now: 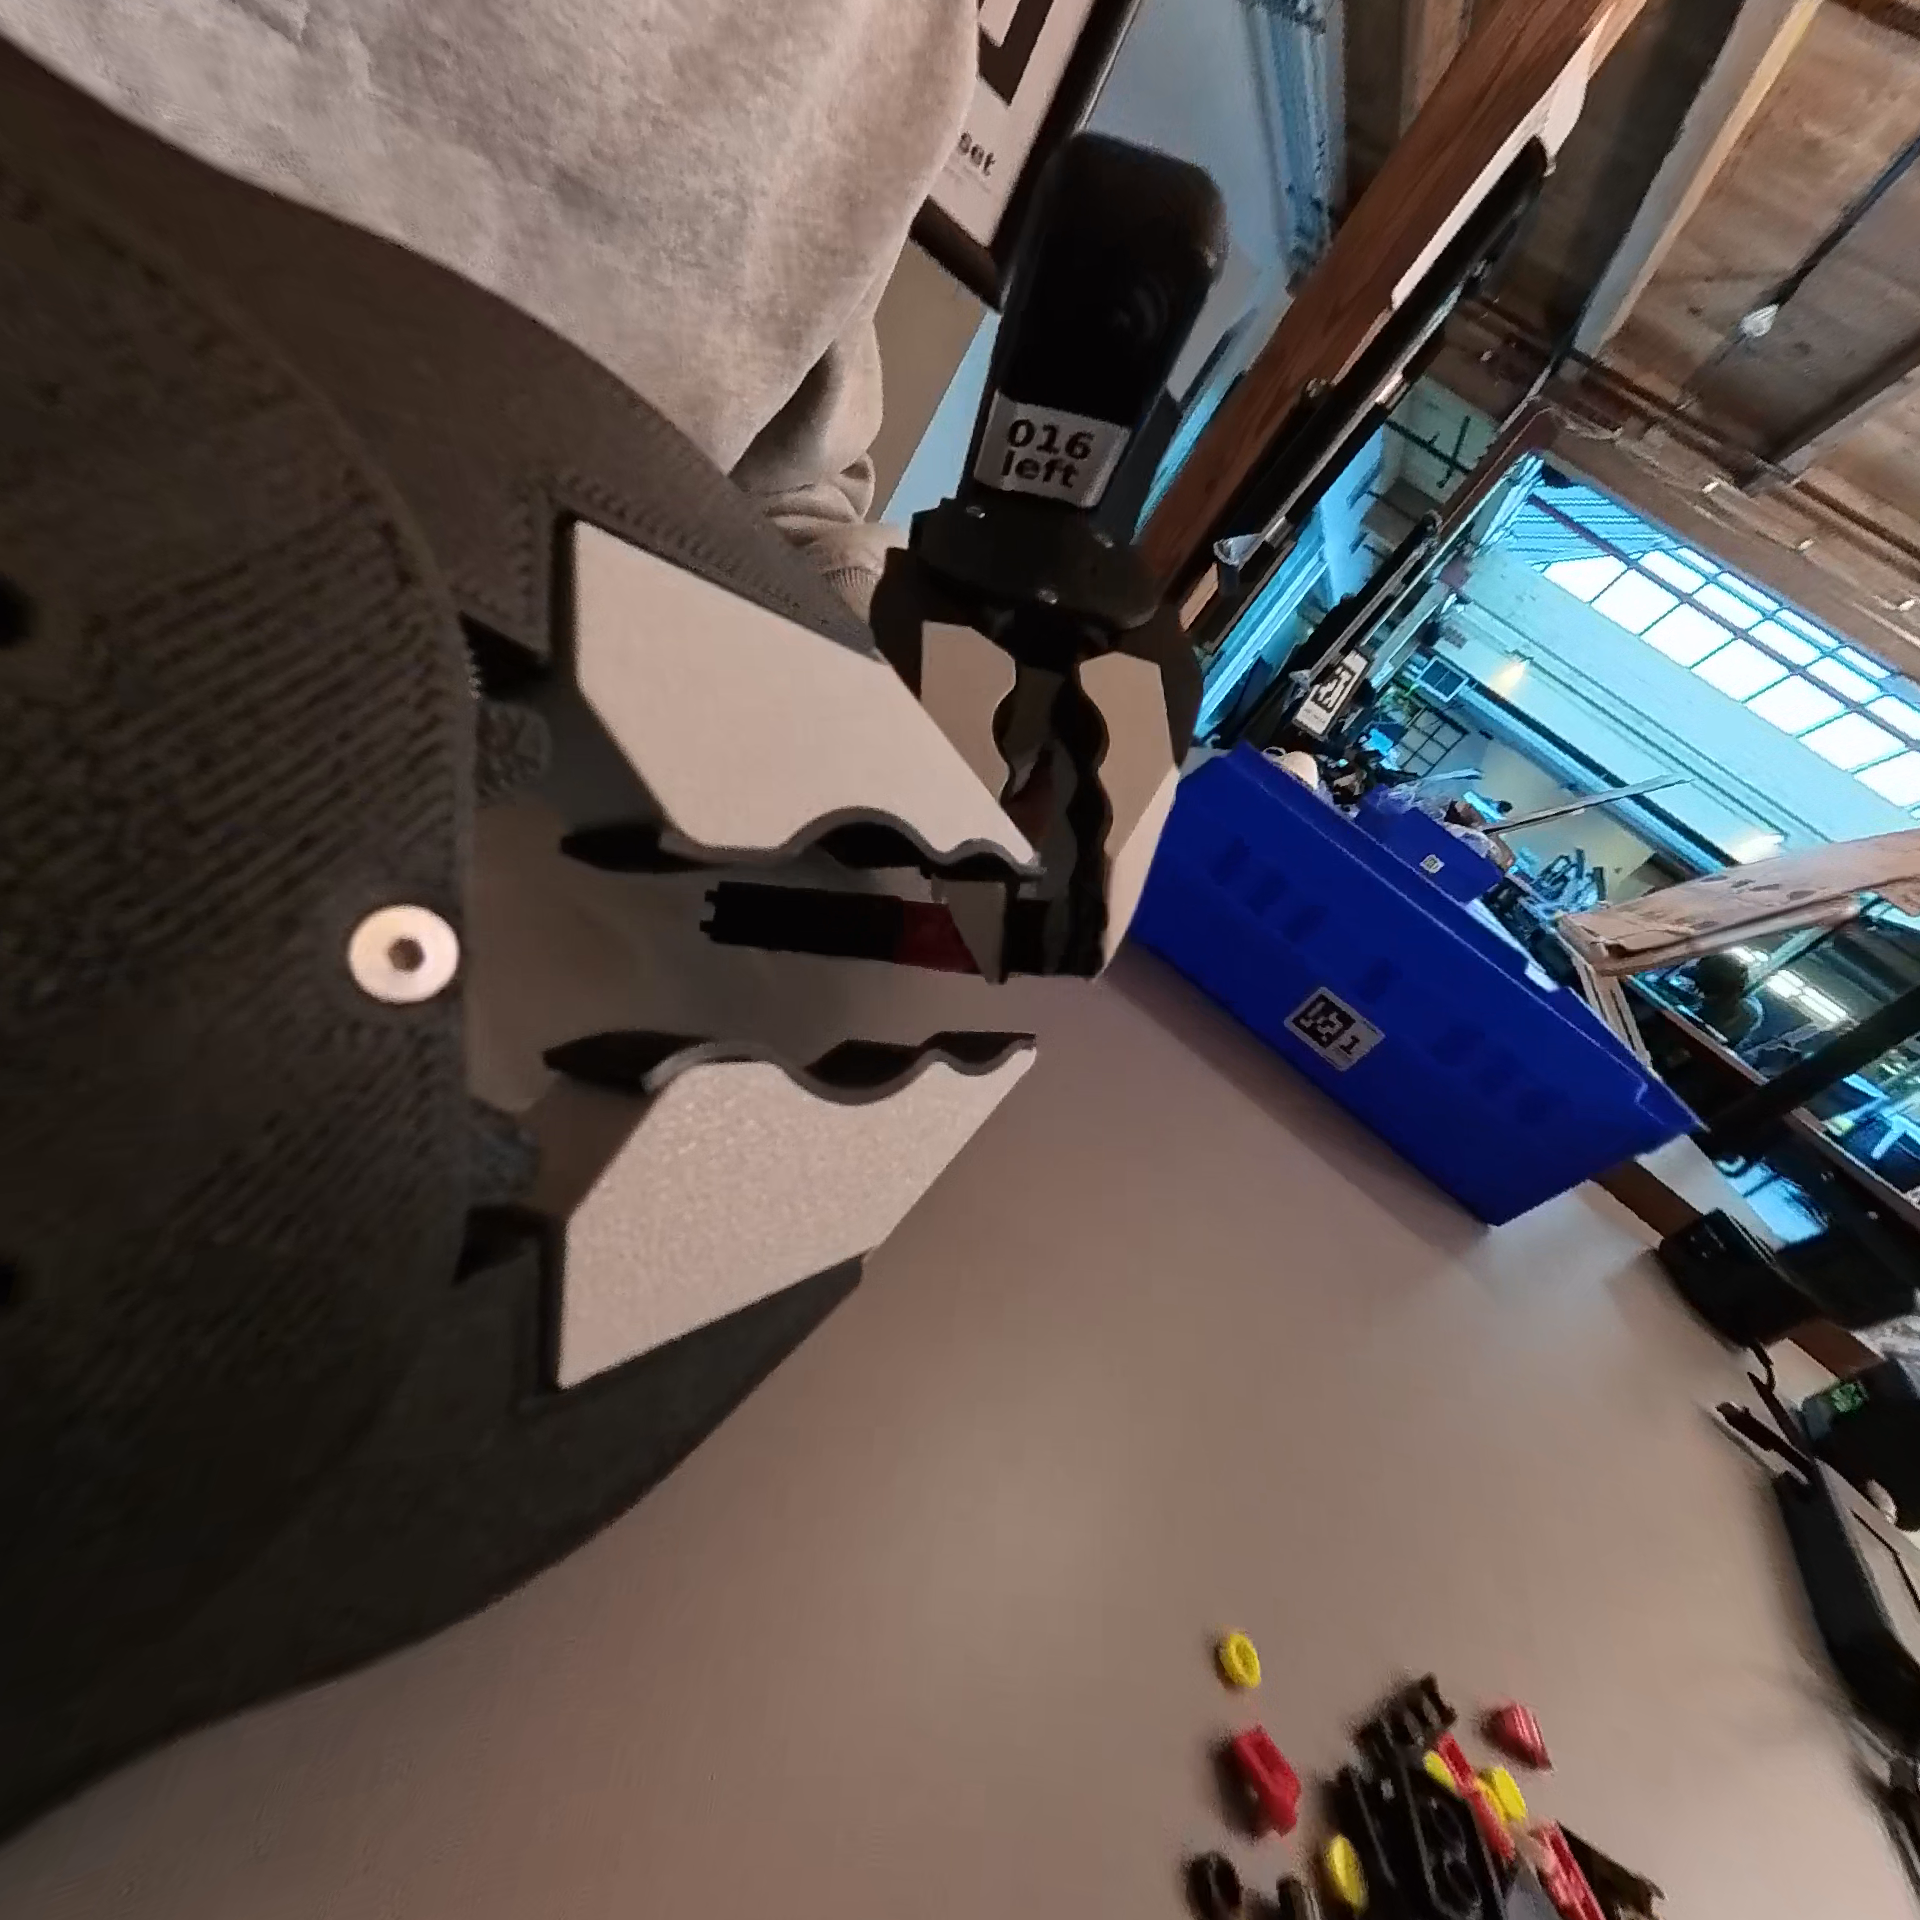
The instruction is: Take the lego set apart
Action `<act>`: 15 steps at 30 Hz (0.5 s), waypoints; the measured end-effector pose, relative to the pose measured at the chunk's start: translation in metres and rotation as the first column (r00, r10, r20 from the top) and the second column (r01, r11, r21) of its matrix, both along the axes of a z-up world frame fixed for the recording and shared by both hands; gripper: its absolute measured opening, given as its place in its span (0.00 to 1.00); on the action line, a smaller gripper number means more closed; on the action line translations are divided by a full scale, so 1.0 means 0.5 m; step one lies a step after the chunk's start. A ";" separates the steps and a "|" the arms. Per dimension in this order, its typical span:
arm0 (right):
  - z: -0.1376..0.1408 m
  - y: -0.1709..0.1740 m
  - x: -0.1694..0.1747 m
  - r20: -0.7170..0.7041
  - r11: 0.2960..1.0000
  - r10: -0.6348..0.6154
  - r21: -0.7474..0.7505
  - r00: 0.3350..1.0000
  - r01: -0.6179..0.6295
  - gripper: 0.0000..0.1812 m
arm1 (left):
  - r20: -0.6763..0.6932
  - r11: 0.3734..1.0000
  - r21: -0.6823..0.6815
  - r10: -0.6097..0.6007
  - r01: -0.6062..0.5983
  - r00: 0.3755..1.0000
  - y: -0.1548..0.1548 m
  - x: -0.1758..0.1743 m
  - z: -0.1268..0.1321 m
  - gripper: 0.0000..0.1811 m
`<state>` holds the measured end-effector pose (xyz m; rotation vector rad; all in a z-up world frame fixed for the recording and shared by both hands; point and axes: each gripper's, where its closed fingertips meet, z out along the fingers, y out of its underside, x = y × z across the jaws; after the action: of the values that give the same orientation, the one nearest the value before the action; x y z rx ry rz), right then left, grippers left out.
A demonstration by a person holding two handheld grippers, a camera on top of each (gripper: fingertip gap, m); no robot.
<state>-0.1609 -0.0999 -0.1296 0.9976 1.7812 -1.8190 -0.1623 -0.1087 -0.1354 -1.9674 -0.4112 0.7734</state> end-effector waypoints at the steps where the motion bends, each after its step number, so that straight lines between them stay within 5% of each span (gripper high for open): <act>1: -0.001 -0.005 0.004 -0.013 1.000 0.004 0.011 1.000 -0.004 0.15 | 0.015 1.000 -0.009 -0.008 0.009 1.000 0.003 0.003 -0.003 0.07; 15: 0.005 -0.012 0.012 -0.056 0.998 0.025 0.066 0.998 -0.021 0.08 | 0.007 0.998 -0.058 0.000 0.000 1.000 0.015 0.014 -0.002 0.08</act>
<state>-0.1549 -0.1059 -0.1273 0.9543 1.8889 -1.8030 -0.1551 -0.1011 -0.1363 -2.0241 -0.3973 0.7867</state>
